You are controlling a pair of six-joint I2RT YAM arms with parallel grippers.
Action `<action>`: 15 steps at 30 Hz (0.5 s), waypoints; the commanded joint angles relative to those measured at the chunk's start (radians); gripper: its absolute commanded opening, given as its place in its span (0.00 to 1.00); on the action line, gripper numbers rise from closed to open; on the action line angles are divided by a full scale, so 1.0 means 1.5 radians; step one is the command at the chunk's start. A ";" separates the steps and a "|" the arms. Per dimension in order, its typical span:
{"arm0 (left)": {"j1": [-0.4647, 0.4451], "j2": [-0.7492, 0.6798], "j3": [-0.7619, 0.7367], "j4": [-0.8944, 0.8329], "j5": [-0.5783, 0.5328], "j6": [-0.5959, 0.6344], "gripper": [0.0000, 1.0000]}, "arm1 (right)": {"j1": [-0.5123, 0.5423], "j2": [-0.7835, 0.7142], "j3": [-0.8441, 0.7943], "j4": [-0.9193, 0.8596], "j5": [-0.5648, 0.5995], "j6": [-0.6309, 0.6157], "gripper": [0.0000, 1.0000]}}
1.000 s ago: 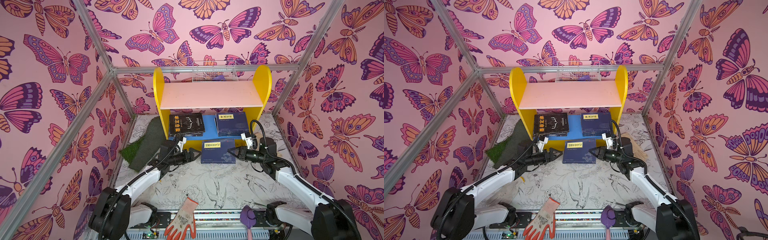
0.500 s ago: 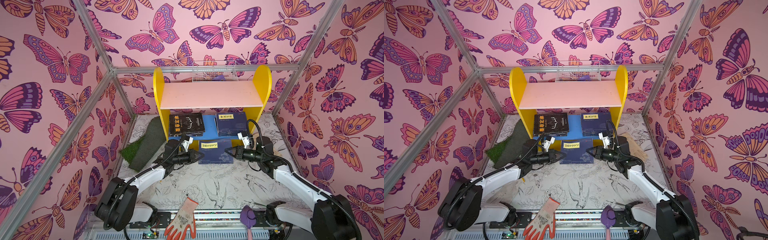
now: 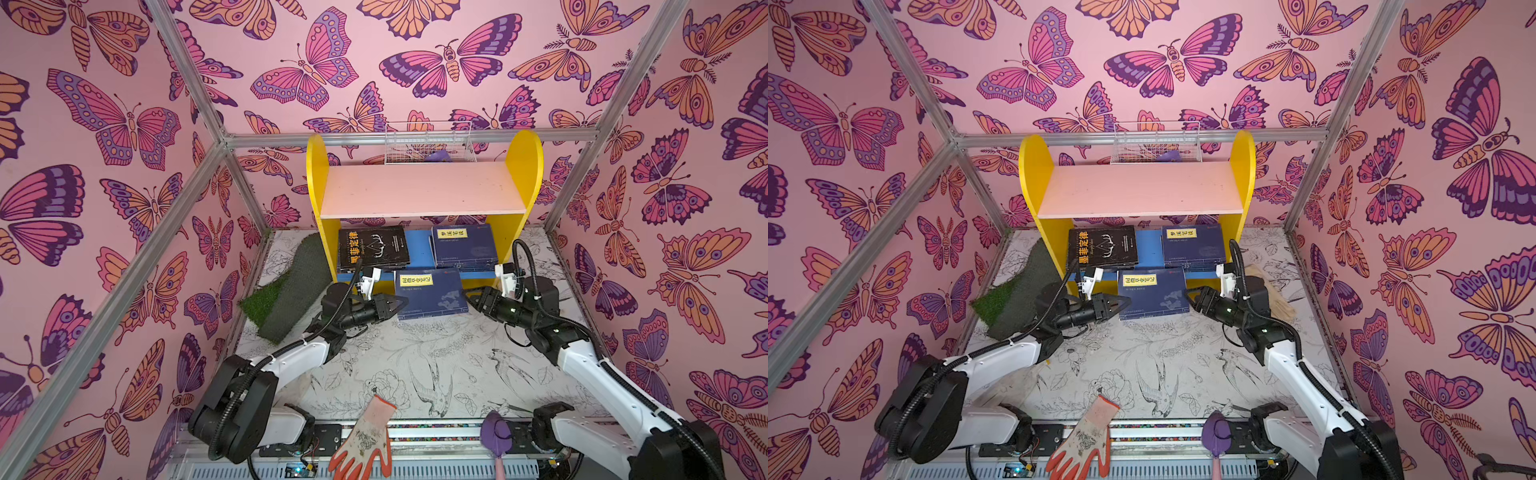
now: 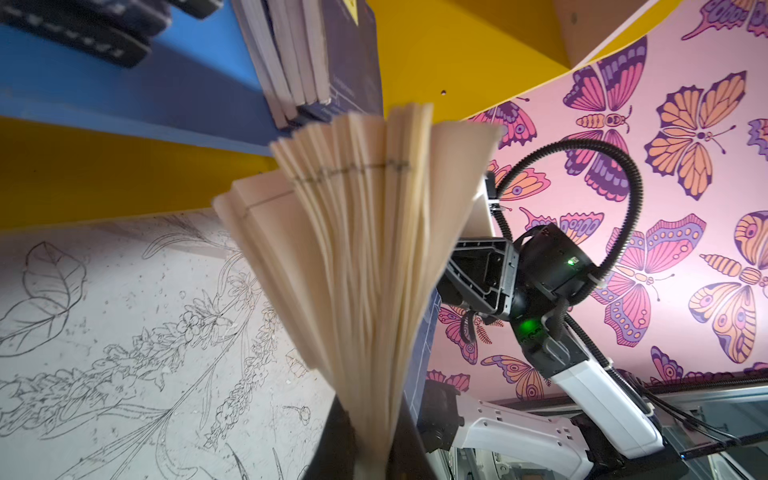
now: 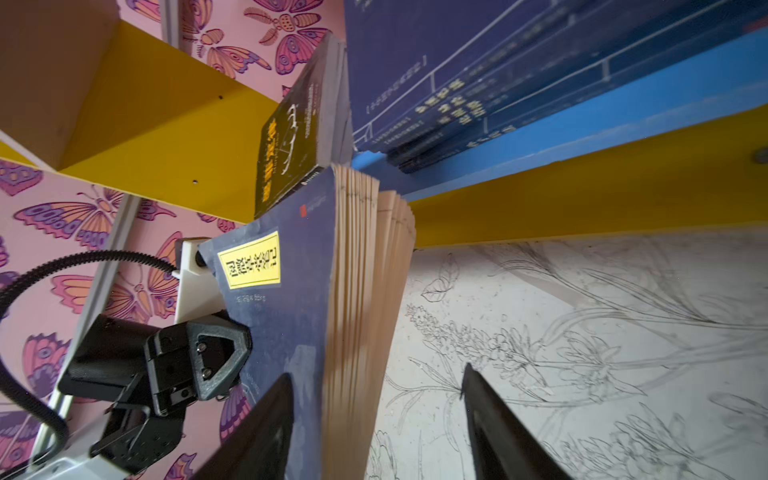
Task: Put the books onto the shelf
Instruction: 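Carry the book with both grippers up onto the shelf stack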
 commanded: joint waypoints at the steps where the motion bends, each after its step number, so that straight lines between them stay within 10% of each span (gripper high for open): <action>1: 0.003 0.001 -0.010 0.129 0.014 -0.031 0.00 | 0.000 0.021 -0.018 0.146 -0.109 0.070 0.58; 11: -0.001 0.007 -0.011 0.121 -0.023 -0.028 0.00 | 0.008 0.024 -0.034 0.261 -0.129 0.126 0.05; 15: -0.002 -0.011 0.003 0.040 -0.054 -0.007 0.34 | 0.008 0.013 -0.028 0.243 -0.112 0.119 0.00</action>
